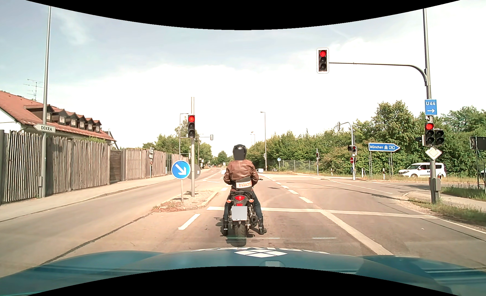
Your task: Follow the waypoints while adhering to traffic rules and regulations
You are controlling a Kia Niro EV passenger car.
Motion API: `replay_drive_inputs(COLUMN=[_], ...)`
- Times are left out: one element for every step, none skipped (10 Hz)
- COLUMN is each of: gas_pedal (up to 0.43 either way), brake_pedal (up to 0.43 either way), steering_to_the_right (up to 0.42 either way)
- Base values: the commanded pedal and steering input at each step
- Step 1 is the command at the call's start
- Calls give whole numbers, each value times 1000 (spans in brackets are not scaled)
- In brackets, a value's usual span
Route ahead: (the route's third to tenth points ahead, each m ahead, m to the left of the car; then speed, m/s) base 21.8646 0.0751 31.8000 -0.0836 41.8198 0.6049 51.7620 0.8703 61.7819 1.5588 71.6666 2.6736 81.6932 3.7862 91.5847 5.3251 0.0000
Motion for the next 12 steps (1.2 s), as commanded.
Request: replay_drive_inputs(gas_pedal=[0,0,0,0,0,0,0,0,0,0,0,0], brake_pedal=[323,323,323,323,323,323,323,323,323,323,323,323], steering_to_the_right=[-9,-9,-9,-9,-9,-9,-9,-9,-9,-9,-9,-9])
